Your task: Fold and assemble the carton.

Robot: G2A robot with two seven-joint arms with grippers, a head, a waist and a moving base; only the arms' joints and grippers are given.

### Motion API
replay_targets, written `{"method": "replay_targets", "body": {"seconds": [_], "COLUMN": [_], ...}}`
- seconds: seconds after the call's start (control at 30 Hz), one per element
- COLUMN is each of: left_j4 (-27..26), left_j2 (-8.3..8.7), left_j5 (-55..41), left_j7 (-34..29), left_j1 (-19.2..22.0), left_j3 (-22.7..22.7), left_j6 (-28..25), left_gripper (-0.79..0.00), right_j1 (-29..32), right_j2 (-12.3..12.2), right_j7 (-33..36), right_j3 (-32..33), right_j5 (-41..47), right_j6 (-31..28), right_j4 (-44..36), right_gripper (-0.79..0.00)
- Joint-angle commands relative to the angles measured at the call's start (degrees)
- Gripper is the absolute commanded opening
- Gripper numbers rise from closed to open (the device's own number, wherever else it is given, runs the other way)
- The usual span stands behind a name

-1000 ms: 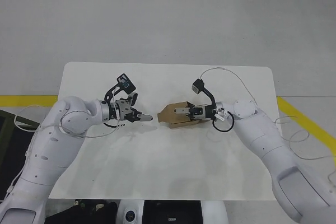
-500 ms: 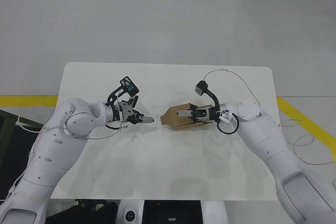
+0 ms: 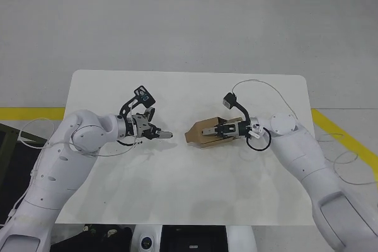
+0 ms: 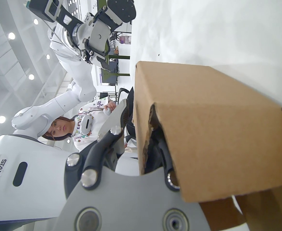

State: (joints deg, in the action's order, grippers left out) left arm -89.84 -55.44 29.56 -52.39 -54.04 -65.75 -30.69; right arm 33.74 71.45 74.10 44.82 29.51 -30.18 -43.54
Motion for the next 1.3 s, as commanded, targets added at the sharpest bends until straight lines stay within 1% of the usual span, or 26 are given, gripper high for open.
{"method": "replay_targets", "body": {"seconds": [0.0, 0.3, 0.43, 0.53, 0.73, 0.97, 1.03, 1.1, 1.17, 1.27], "left_j4": [0.0, 0.0, 0.0, 0.1, 0.1, 0.2, 0.3, 0.4, 0.6, 0.7], "left_j2": [0.05, 0.21, 0.27, 0.35, 0.53, 0.61, 0.63, 0.66, 0.7, 0.78], "left_j5": [-0.2, -1.1, -1.3, -1.5, -1.9, -2.4, -2.6, -2.7, -2.9, -3.0], "left_j7": [-0.1, -0.2, -0.3, -0.4, -0.6, -0.8, -0.9, -0.9, -0.9, -0.9], "left_j1": [0.0, 0.1, 0.1, 0.1, 0.1, 0.2, 0.2, 0.3, 0.4, 0.4], "left_j3": [0.0, 0.1, 0.2, 0.1, -0.2, 0.1, 0.2, 0.2, 0.2, 0.1], "left_j6": [0.0, 0.0, 0.0, 0.0, 0.2, 0.2, 0.3, 0.2, 0.2, 0.2], "left_gripper": [0.0, 0.0, 0.0, 0.0, 0.0, 0.0, 0.0, 0.0, 0.0, 0.0], "right_j1": [-0.2, 0.1, 0.4, 0.2, 0.0, 1.3, 1.5, 1.3, 1.2, 0.9], "right_j2": [-0.2, -1.7, -2.0, -2.1, -2.8, -4.2, -4.6, -5.0, -5.3, -5.7], "right_j7": [0.1, 1.0, 1.6, 1.6, 1.8, 3.0, 4.1, 4.6, 4.5, 4.2], "right_j3": [0.4, 2.0, 1.8, 1.8, 2.8, 4.7, 4.7, 4.4, 4.3, 4.1], "right_j5": [-0.1, -1.0, -1.1, -1.0, 0.1, 3.1, 3.0, 0.9, -0.4, -1.9], "right_j6": [0.1, 0.9, 1.6, 1.6, 1.8, 3.0, 4.1, 4.6, 4.5, 4.2], "right_j4": [-0.4, -1.9, -1.2, -1.0, -1.5, -4.2, -4.8, -4.8, -4.8, -4.9], "right_gripper": [-0.474, -0.462, -0.443, -0.443, -0.437, -0.425, -0.425, -0.413, -0.4, -0.403]}}
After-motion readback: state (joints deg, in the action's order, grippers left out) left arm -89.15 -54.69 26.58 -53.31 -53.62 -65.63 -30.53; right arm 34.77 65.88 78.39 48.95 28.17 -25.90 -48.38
